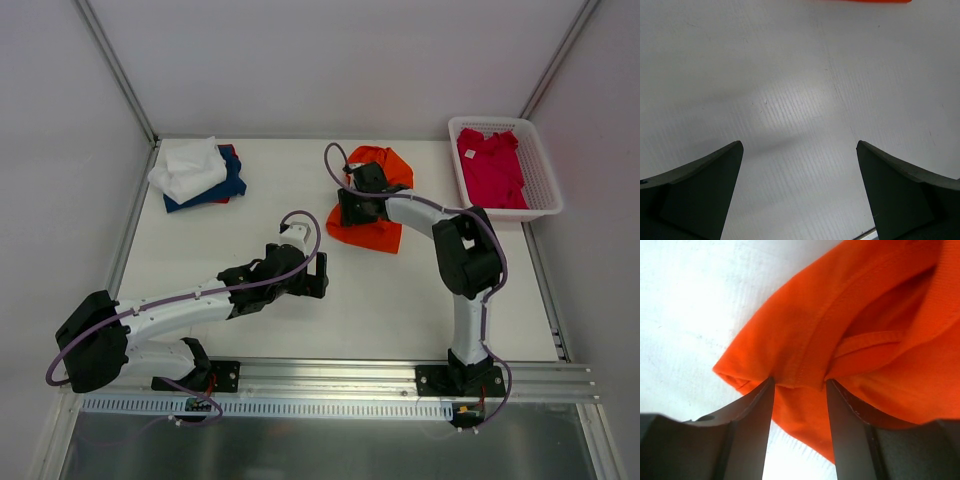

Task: Fold and stack the t-shirts
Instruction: Move the tshirt to the center of the board

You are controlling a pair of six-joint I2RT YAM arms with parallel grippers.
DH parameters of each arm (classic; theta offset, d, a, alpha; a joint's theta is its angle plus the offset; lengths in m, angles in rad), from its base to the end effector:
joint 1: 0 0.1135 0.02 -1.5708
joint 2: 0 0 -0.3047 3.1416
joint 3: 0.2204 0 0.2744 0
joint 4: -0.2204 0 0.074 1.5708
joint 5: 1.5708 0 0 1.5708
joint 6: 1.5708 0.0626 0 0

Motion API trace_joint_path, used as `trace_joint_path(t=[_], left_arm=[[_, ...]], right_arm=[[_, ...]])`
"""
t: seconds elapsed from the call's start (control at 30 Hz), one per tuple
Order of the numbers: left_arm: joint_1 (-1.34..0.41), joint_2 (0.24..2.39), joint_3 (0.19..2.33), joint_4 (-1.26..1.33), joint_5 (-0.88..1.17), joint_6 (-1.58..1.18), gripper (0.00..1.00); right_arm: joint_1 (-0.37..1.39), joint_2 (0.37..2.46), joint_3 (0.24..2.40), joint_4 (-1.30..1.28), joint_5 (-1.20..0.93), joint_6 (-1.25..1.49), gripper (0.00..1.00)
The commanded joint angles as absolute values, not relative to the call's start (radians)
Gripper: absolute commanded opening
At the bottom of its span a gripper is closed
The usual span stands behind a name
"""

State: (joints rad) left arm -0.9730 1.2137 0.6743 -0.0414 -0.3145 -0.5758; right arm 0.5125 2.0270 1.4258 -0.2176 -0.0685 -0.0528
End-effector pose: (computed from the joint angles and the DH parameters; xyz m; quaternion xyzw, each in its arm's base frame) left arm 0.1768 -0.2252 0.2397 0.0986 0.8667 -0.2296 0.4317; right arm 0.4356 0.2500 0.1854 -0.2713 0.8892 0.1146 0.3501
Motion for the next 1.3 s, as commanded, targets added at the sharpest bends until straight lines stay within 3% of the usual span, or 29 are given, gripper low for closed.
trace_joint_path(t=[0.0, 0.27, 0.4, 0.6, 1.27], left_arm=[[-0.963, 1.213, 0.707, -0.025, -0.302, -0.563, 0.99], [-0.963, 1.198, 0.698, -0.025, -0.305, -0.561, 0.99], [-0.963, 1.195, 0.695, -0.025, -0.307, -0.560, 0.99], [-0.963, 1.183, 0.693, -0.026, -0.305, -0.557, 0.99], [-0.963, 1.196, 0.696, -0.025, -0.307, -0.552, 0.99]], right_arm=[[0.537, 1.980, 1.473, -0.218, -0.084, -0.038, 0.48], [0.549, 1.997, 1.491, -0.225, -0.080, -0.037, 0.24], [0.551, 1.996, 1.491, -0.227, -0.078, -0.038, 0.21], [0.551, 1.994, 1.488, -0.236, -0.066, -0.041, 0.39], [0.500, 2.002, 1.532, -0.262, -0.058, -0.090, 0.42]])
